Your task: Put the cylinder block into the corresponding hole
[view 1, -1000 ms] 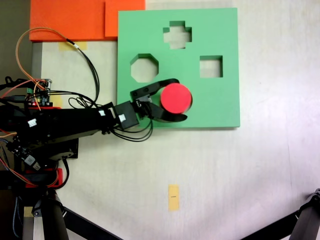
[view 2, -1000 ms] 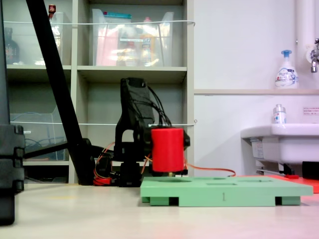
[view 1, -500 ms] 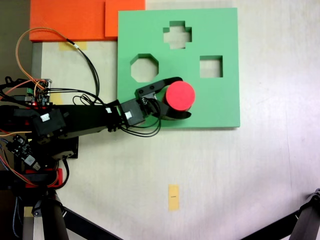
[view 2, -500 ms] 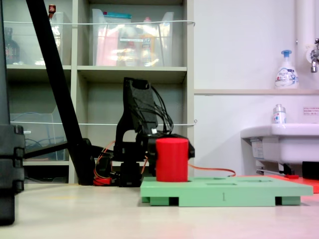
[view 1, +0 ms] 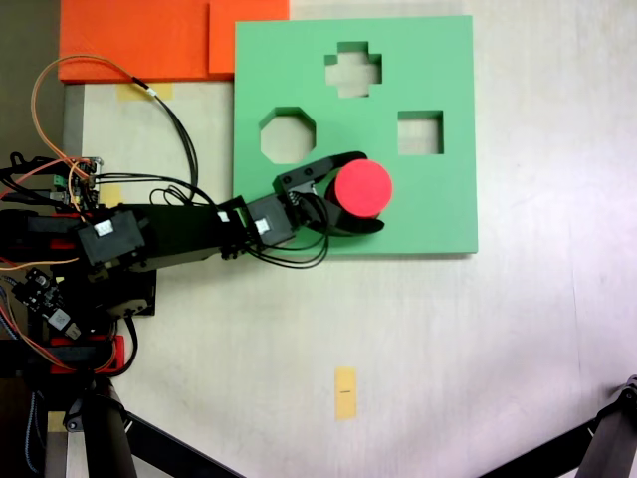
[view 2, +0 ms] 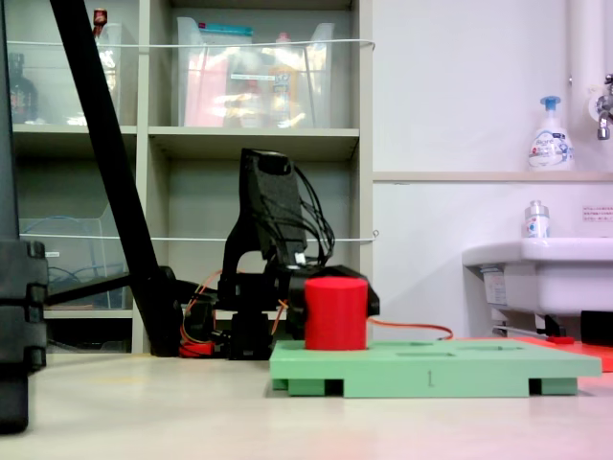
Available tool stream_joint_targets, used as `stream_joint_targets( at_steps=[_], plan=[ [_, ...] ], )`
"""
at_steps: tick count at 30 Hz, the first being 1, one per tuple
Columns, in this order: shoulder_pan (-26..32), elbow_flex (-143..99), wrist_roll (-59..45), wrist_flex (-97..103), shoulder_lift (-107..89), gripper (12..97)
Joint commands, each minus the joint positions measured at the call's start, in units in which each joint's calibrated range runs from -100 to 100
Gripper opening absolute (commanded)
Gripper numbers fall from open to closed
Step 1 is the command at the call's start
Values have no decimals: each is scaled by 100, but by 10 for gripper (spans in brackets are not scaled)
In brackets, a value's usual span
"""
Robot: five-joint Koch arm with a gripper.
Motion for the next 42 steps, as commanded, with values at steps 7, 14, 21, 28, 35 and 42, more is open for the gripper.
stream_joint_targets(
  at_steps=[7,14,21,28,35,42],
  plan=[
    [29,313,20,507,543,552],
    [-20,-6,10,497,543,656],
    [-98,-435,-54,497,166,707],
    [-117,-953,-112,208,-1705,706],
    [-249,-973,-366,-2835,-6482,567],
    [-562,-36,-1582,-5107,-7934,494]
  ],
)
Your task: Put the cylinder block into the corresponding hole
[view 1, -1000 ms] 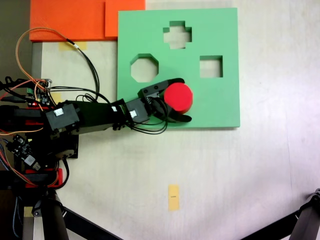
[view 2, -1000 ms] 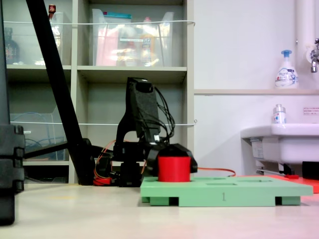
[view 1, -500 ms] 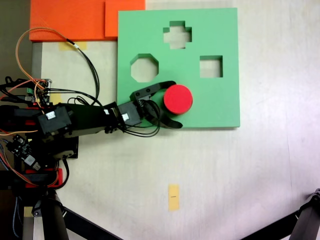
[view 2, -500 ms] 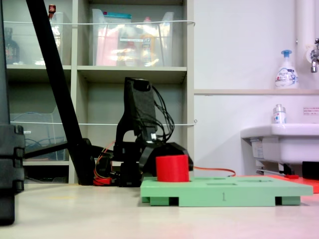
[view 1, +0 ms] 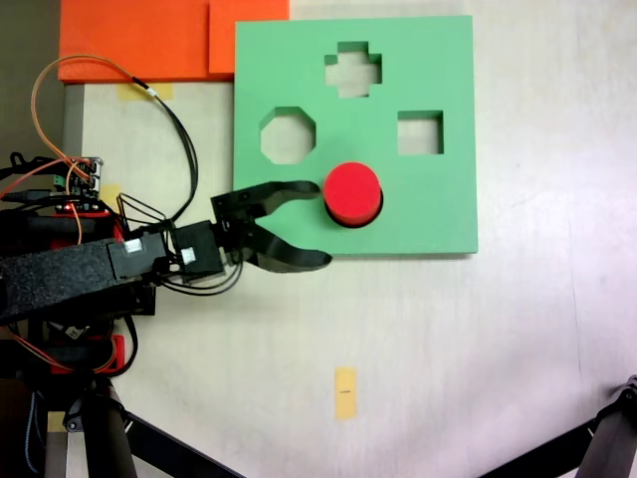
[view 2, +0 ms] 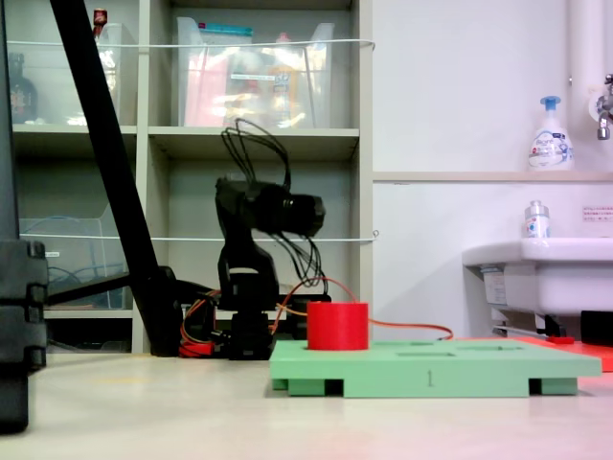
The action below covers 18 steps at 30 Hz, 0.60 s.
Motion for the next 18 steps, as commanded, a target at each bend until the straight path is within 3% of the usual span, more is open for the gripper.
stream_joint_targets(
  at_steps=[1,5,11,18],
  plan=[
    [-176,376,-733,-416,-109,491],
    [-264,376,-2354,-474,-109,502],
    [-591,316,-3223,-551,-109,481],
    [-586,-1408,-4308,-147,-109,494]
  ],
)
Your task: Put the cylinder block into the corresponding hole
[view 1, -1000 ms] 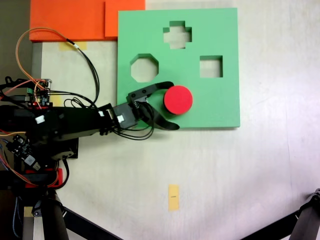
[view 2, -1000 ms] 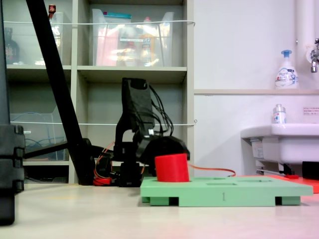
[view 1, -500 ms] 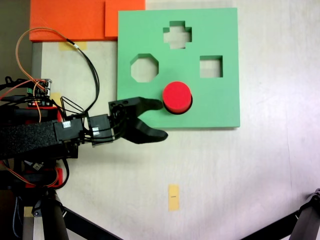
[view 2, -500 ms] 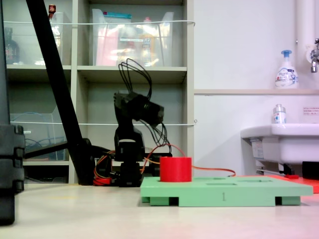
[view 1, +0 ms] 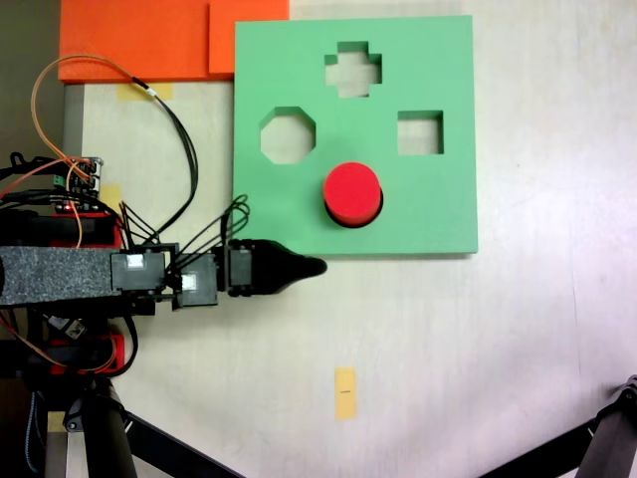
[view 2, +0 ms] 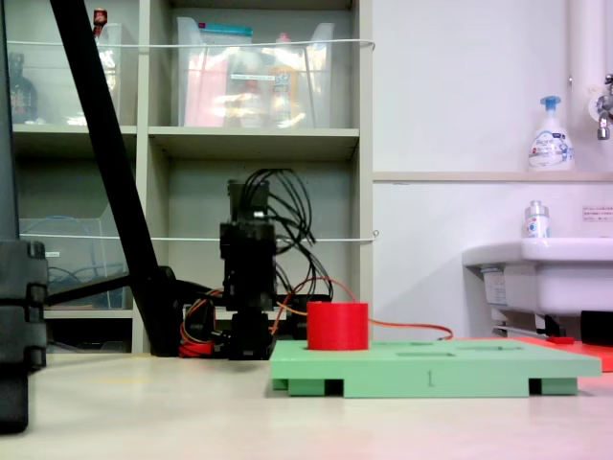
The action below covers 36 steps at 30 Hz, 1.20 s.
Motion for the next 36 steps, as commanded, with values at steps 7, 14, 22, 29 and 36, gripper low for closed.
stream_joint_targets(
  at_steps=[7,14,22,29,36],
  plan=[
    [20,-2211,-659,1211,-96,495],
    [5,-2440,-669,1211,-96,494],
    [-171,-2440,-664,-725,-96,478],
    [-176,-2440,-664,-609,-96,486],
    [-171,-2440,-664,-561,-96,487]
  ],
)
